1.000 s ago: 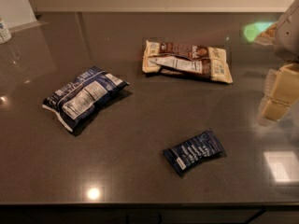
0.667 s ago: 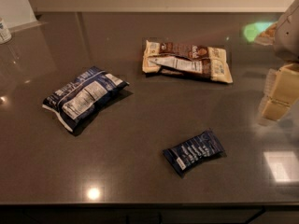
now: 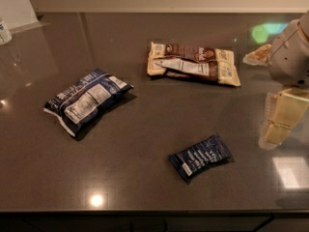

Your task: Pick rxbar blueberry

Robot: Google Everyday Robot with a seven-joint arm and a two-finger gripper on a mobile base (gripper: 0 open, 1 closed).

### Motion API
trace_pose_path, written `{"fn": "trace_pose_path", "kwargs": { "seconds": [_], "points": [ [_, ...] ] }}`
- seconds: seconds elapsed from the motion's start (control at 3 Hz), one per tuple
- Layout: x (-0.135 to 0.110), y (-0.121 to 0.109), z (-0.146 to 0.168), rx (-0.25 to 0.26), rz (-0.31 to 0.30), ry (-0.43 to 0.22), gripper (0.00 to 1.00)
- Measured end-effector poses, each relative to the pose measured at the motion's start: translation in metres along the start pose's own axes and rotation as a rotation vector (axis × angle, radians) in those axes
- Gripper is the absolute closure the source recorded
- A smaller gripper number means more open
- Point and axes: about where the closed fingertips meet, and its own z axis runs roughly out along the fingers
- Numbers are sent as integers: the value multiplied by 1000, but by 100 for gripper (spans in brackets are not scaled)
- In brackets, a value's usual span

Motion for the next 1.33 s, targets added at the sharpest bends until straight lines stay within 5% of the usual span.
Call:
{"fn": "trace_pose_path", "kwargs": {
  "seconds": [0.67,1.33],
  "points": [
    [-14,24,61,-134,-138,-165,0],
    [-26,36,100,-210,-211,-234,0]
  ]
}}
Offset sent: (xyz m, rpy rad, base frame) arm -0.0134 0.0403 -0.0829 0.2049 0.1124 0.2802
